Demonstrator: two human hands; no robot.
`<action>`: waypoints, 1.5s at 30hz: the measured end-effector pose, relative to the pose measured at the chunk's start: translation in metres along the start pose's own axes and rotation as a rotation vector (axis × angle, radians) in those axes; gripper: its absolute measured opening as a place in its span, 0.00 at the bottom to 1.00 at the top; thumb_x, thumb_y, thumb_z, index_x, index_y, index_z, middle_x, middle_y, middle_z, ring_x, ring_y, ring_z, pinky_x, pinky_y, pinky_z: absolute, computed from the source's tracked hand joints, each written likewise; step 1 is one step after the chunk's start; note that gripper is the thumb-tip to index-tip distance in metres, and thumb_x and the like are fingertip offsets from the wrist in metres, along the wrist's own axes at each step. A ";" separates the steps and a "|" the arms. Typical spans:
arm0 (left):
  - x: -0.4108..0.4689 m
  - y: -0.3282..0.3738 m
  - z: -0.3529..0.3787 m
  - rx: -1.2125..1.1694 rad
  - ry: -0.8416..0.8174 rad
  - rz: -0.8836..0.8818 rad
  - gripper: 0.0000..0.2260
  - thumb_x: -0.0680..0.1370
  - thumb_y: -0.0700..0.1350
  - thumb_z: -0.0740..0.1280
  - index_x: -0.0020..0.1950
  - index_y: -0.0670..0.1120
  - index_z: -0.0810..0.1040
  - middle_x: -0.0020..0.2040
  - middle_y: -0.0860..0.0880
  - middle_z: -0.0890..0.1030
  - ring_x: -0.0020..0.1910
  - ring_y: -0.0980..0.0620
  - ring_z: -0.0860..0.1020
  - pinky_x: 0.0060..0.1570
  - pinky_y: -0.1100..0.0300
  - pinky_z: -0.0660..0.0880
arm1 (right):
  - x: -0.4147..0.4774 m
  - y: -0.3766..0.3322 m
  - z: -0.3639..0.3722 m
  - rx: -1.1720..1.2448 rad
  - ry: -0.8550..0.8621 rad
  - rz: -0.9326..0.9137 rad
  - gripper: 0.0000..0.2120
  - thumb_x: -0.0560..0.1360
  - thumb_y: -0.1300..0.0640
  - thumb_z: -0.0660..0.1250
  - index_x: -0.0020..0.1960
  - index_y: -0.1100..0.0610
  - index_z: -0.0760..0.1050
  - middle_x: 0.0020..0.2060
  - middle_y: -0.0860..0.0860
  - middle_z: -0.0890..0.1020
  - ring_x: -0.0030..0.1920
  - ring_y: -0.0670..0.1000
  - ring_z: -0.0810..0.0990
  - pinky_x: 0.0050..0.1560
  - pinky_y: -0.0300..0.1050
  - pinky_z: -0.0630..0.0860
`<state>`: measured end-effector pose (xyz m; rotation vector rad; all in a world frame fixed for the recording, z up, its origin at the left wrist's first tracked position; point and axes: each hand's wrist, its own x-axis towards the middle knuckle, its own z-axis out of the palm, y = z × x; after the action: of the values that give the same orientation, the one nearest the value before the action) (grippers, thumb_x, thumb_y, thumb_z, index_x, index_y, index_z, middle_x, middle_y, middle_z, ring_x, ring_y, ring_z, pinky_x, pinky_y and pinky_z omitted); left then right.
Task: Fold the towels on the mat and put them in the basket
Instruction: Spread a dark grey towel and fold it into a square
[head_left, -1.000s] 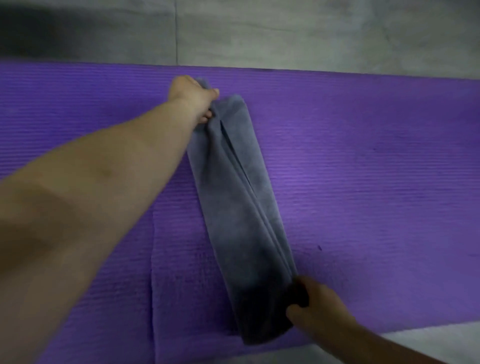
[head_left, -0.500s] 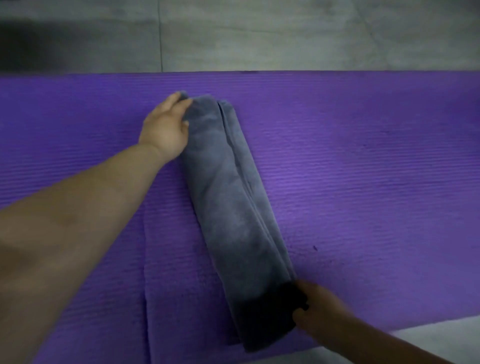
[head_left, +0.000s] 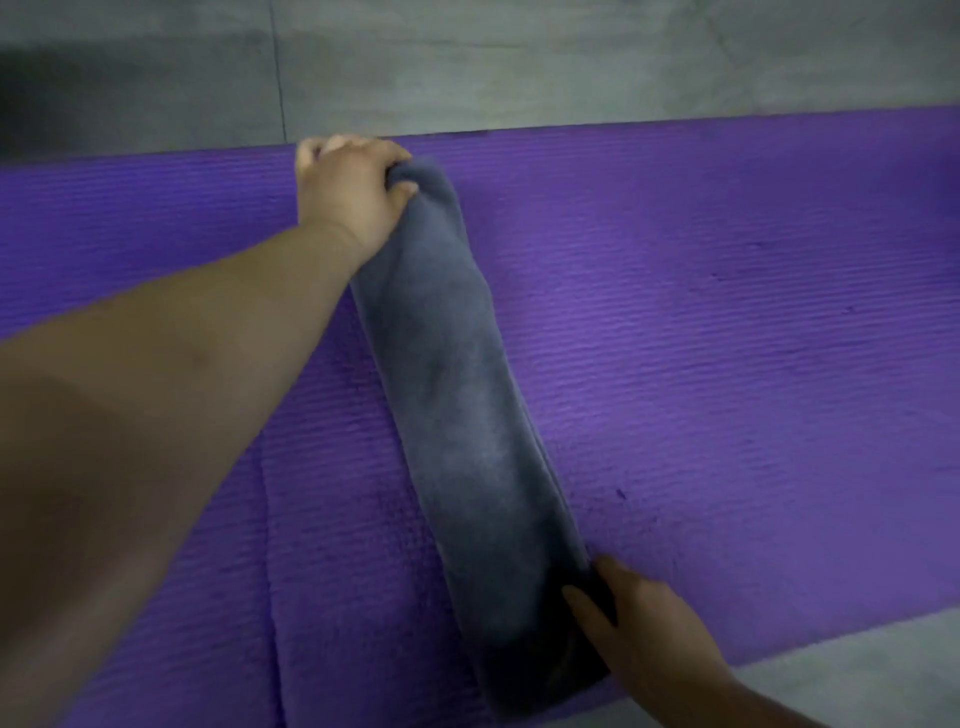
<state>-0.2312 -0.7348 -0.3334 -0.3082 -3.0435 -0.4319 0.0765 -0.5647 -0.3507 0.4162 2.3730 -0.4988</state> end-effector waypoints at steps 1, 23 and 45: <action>-0.005 0.000 0.005 0.029 -0.047 -0.003 0.21 0.77 0.49 0.62 0.69 0.48 0.67 0.70 0.43 0.68 0.70 0.45 0.63 0.70 0.52 0.51 | 0.005 0.001 0.002 -0.015 0.004 -0.019 0.14 0.77 0.43 0.56 0.57 0.50 0.70 0.58 0.52 0.79 0.60 0.54 0.75 0.43 0.44 0.64; -0.165 0.028 0.028 0.099 -0.238 0.532 0.28 0.74 0.60 0.54 0.70 0.47 0.67 0.72 0.41 0.65 0.71 0.44 0.64 0.69 0.49 0.47 | 0.015 0.037 0.009 -0.657 0.327 -1.060 0.18 0.68 0.53 0.56 0.57 0.53 0.67 0.56 0.49 0.81 0.56 0.50 0.79 0.64 0.46 0.62; -0.278 -0.010 0.020 -0.363 -0.432 0.595 0.40 0.65 0.63 0.62 0.74 0.56 0.52 0.69 0.50 0.66 0.71 0.61 0.58 0.68 0.65 0.52 | 0.009 -0.023 -0.066 0.047 -0.166 -0.601 0.18 0.69 0.66 0.66 0.57 0.56 0.78 0.42 0.50 0.79 0.44 0.38 0.71 0.45 0.31 0.69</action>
<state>0.0381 -0.7908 -0.3776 -1.4387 -3.0000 -0.9598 0.0243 -0.5530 -0.3052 -0.3263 2.3002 -0.8222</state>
